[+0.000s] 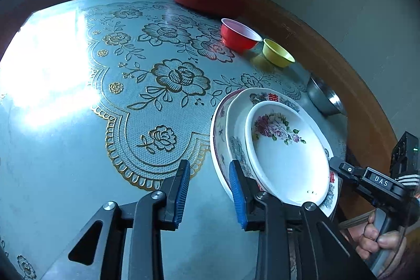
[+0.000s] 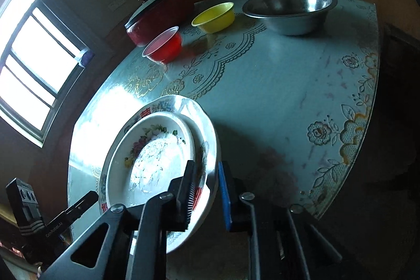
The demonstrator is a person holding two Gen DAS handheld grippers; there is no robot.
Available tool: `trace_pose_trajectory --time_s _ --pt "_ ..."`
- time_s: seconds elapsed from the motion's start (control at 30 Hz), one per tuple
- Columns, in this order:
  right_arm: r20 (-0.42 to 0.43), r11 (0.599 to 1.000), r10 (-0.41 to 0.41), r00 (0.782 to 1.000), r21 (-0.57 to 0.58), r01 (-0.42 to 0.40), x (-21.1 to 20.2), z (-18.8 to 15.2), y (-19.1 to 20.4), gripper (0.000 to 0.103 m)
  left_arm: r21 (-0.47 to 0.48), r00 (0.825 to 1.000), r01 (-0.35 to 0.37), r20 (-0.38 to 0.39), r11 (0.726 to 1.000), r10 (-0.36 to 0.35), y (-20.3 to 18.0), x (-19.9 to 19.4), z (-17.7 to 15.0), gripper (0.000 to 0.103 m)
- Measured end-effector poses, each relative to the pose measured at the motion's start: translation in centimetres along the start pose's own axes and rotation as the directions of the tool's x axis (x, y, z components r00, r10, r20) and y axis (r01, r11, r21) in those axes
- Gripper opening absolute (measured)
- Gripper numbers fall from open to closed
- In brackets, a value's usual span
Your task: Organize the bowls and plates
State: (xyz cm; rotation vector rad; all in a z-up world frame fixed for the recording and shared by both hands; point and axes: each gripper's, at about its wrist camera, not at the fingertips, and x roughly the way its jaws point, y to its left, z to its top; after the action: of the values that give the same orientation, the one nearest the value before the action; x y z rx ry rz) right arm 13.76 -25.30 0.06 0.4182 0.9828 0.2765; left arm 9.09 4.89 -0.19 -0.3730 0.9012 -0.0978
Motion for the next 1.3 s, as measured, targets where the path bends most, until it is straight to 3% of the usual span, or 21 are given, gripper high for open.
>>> trace_pose_trajectory --time_s 0.27,0.67,1.07,1.3 --pt "0.019 0.996 -0.060 0.998 -0.061 0.061 0.1 -0.1 0.6 0.011 -0.002 1.000 0.010 0.002 1.000 -0.010 0.2 0.0 0.3 0.032" --pt "0.023 0.993 -0.069 0.997 -0.093 0.071 0.1 -0.2 1.1 0.011 0.008 1.000 0.027 -0.002 1.000 -0.027 -0.3 -0.2 0.1 0.036" --pt "-0.001 0.989 -0.081 0.997 -0.124 0.080 -0.3 -1.1 1.7 0.016 0.098 0.999 -0.036 0.015 0.995 0.035 -2.1 -0.6 -0.9 0.038" --pt "0.024 0.978 -0.127 0.992 -0.166 0.129 -2.0 -3.3 2.9 0.019 0.152 0.998 -0.056 0.036 0.987 0.051 -3.0 -1.7 -2.3 0.038"
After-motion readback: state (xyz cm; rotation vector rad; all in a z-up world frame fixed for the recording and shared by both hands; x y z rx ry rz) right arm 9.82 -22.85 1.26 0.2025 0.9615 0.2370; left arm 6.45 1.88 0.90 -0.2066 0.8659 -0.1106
